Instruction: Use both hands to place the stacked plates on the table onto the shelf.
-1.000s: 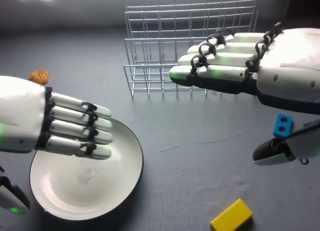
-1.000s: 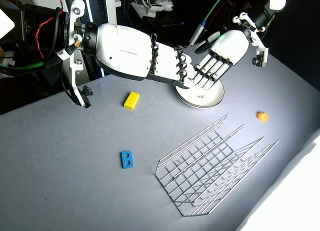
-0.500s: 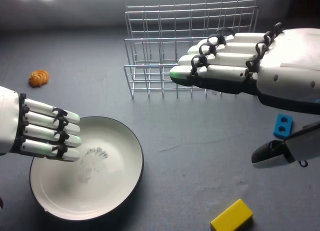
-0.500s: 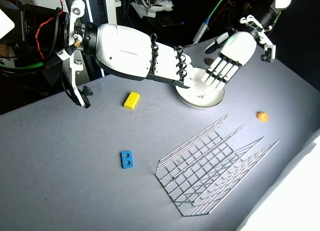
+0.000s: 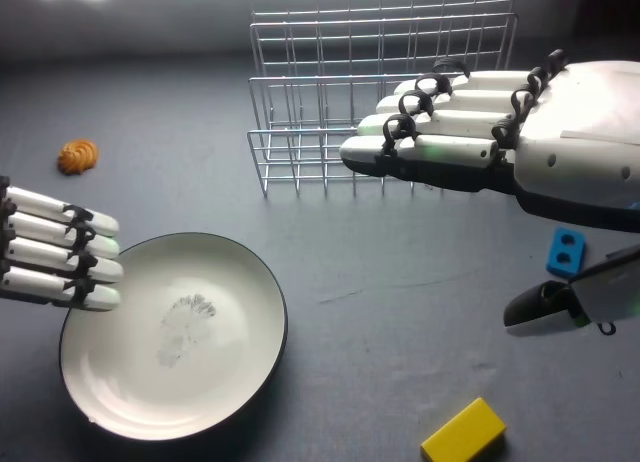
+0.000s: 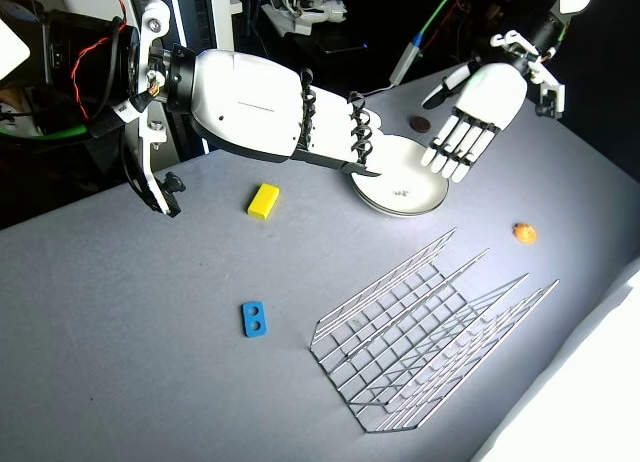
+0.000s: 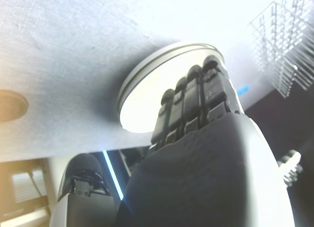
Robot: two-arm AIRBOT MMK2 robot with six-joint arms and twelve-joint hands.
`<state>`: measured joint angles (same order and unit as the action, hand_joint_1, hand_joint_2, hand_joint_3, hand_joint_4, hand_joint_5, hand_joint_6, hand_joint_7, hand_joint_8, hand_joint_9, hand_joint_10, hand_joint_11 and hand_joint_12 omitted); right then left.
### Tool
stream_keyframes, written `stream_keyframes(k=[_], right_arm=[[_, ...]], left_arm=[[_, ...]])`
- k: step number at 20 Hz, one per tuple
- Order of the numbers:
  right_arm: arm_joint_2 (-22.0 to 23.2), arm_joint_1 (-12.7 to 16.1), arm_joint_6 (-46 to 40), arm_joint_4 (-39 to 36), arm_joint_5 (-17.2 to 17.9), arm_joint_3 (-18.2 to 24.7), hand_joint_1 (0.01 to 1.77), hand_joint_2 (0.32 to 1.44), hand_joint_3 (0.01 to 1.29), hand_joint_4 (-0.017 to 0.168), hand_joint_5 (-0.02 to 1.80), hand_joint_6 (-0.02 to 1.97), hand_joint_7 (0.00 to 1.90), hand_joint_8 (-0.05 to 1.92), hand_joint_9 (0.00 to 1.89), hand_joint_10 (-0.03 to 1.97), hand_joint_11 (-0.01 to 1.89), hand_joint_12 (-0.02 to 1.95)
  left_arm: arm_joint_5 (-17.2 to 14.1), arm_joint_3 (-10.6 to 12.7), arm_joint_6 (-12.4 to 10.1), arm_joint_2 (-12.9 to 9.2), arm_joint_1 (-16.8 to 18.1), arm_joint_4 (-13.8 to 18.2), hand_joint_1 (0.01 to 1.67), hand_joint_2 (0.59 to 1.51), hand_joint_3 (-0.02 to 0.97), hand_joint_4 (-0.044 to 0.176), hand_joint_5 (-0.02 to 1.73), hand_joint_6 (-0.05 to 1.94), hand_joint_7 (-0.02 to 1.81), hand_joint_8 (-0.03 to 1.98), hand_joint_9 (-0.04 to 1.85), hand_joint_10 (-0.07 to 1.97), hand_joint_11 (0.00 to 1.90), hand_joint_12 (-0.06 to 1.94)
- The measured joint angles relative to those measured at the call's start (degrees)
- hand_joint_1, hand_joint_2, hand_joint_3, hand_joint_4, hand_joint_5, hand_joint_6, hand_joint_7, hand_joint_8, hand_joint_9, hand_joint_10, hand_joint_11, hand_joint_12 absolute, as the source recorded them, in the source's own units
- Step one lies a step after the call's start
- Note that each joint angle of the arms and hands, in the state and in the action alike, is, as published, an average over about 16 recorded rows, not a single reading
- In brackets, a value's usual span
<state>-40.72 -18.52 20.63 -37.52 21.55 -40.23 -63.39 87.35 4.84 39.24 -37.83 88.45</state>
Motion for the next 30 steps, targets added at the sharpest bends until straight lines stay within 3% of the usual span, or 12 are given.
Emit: stream_keyframes(k=[8, 23, 30], right_arm=[[0.0, -0.01, 0.14, 0.0, 0.0, 0.0, 1.09, 0.89, 0.02, 0.001, 0.02, 0.02, 0.02, 0.01, 0.02, 0.0, 0.02, 0.01], [0.0, -0.01, 0.16, 0.0, 0.0, 0.0, 1.09, 0.91, 0.02, 0.001, 0.02, 0.02, 0.02, 0.02, 0.02, 0.0, 0.02, 0.01], [0.0, -0.01, 0.16, 0.0, 0.0, 0.0, 1.07, 0.92, 0.02, 0.001, 0.02, 0.02, 0.02, 0.01, 0.02, 0.0, 0.02, 0.01]], left_arm=[[-1.81, 0.96, -0.24, 0.47, -0.52, 0.48, 0.02, 1.098, 0.01, 0.0, 0.02, 0.0, 0.01, -0.01, 0.02, 0.0, 0.02, -0.01], [-2.06, 1.53, -1.74, 1.32, -2.2, 2.76, 0.02, 1.092, 0.01, 0.0, 0.02, 0.0, 0.01, -0.01, 0.02, 0.0, 0.01, -0.02], [-0.99, 0.27, -2.14, 1.28, -5.28, 1.58, 0.02, 1.091, 0.009, -0.002, 0.02, -0.01, 0.01, -0.01, 0.02, 0.0, 0.01, -0.02]])
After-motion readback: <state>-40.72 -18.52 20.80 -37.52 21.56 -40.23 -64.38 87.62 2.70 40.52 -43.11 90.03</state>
